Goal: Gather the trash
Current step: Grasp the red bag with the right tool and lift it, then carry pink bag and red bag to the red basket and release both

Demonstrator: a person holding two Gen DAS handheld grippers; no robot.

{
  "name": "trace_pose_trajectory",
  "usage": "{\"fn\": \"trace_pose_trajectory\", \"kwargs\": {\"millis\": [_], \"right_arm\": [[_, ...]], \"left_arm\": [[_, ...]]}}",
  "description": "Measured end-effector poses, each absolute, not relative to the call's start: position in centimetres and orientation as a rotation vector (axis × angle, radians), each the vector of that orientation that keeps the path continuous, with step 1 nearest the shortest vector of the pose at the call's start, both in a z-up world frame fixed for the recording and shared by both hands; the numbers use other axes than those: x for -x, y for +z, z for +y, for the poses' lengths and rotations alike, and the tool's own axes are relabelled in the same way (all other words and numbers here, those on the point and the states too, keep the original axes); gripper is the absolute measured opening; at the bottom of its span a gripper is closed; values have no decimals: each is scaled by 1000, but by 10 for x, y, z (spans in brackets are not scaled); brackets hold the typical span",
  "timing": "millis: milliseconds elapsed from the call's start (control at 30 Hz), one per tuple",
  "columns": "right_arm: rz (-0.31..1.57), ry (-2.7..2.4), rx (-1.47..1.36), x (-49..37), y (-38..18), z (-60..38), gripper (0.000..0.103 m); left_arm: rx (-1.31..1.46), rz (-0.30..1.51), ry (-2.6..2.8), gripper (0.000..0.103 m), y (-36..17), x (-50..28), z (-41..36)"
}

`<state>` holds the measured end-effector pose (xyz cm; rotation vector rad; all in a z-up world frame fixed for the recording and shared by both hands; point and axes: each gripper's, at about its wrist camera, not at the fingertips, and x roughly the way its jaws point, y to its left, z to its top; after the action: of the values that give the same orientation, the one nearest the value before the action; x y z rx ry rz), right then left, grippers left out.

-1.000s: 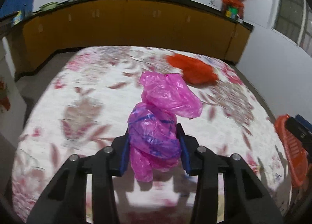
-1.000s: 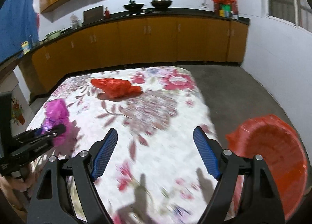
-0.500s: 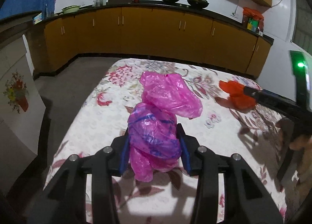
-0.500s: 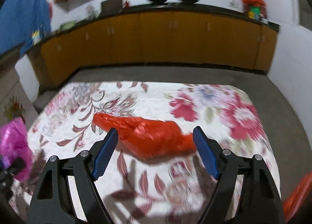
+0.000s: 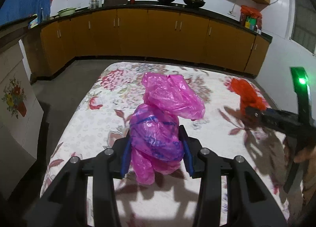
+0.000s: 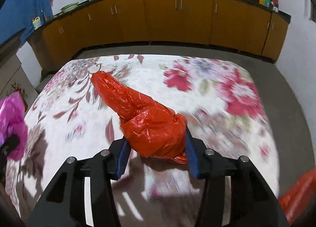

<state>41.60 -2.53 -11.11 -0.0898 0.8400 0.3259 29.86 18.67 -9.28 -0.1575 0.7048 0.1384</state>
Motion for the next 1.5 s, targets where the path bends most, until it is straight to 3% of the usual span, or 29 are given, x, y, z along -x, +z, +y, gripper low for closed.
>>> {"fn": "trace_pose_trajectory", "kwargs": {"millis": [733,1500], "right_arm": [[681,106,-33,-209,-1,-173,50],[654,-76,-72,-153,4,-242,51]], "left_arm": [[87,676,-146,43,-6,-217,55],[-32,707,-312,43,-8,-191,-55]]}}
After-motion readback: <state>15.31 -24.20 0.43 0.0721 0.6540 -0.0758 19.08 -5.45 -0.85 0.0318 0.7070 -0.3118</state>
